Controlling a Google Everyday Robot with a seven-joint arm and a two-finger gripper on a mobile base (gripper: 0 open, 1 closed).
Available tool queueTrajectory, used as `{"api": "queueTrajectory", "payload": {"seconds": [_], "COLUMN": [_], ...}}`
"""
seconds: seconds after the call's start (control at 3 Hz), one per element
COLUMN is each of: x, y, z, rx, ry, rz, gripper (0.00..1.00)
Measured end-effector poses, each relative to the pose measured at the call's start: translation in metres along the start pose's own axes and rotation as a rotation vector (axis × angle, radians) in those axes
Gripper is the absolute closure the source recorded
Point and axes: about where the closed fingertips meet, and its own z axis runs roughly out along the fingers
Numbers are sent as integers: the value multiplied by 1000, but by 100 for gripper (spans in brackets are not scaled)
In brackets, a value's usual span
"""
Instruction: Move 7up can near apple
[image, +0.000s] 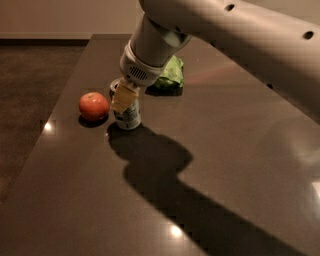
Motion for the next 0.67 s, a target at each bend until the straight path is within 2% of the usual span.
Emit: {"api": "queueTrajectory", "payload": {"seconds": [0.33, 0.67], "x": [-1, -2], "y": [-3, -2], "z": [6, 6], "rx": [-8, -8], "ry": [-10, -9], "rz": [-5, -7], "gripper": [12, 0]}}
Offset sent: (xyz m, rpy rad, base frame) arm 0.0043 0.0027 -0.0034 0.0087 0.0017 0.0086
